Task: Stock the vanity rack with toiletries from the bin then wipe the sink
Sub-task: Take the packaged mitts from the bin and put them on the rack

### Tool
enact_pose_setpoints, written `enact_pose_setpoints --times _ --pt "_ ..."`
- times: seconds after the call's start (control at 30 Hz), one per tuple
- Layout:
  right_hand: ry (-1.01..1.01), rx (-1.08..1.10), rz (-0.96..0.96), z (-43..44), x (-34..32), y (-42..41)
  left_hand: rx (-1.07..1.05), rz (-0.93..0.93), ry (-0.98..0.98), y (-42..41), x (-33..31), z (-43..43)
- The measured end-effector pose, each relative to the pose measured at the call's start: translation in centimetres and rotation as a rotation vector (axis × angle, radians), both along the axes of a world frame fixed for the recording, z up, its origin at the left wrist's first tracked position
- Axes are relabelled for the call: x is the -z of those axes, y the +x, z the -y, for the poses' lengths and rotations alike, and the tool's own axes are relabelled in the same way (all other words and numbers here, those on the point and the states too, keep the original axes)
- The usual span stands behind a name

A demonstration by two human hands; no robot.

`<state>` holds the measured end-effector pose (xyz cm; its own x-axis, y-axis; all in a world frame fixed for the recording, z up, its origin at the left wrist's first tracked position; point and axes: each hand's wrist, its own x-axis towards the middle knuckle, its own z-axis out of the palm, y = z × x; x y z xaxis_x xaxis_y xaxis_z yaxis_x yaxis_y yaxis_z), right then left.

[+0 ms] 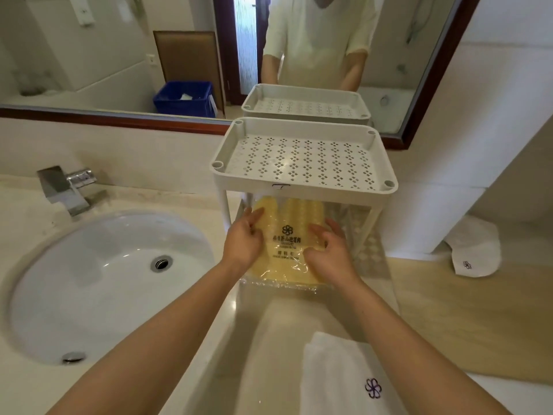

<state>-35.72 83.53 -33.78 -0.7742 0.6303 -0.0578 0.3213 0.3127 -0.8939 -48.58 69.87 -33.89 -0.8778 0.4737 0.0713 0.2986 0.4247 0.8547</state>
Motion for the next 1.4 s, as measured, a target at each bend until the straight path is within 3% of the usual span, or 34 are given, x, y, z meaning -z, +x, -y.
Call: enact_pose_setpoints --times 0.2,0.5,0.57,0.67,0.8,0.97,1.4 --pt "0.033 -0.01 0.008 -2.0 1.1 -3.3 0.002 0.004 0.014 -3.0 1.1 -2.4" --pt "0.2 -0.058 0.059 -3.5 3.1 -7.0 -0.053 -0.278 -0.085 -4.1 1.4 -4.7" --pt "0.157 -0.049 0.053 -3.2 3.4 -7.7 -0.029 -0.347 -0.15 -4.4 1.8 -4.9" --pt "0.247 -0.106 0.158 -3.1 3.9 -8.2 -0.018 -0.429 -0.261 -5.4 3.0 -5.0" --pt "0.255 -0.122 0.236 -2.8 4.3 -8.9 -0.044 -0.425 -0.405 -5.9 4.5 -5.1" --pt "0.217 -0.144 0.267 -2.3 5.1 -9.5 -0.058 -0.355 -0.439 -6.7 5.7 -5.2" --pt "0.379 -0.192 0.534 -2.0 5.7 -10.3 -0.021 -0.5 -0.697 -6.8 7.0 -5.8"
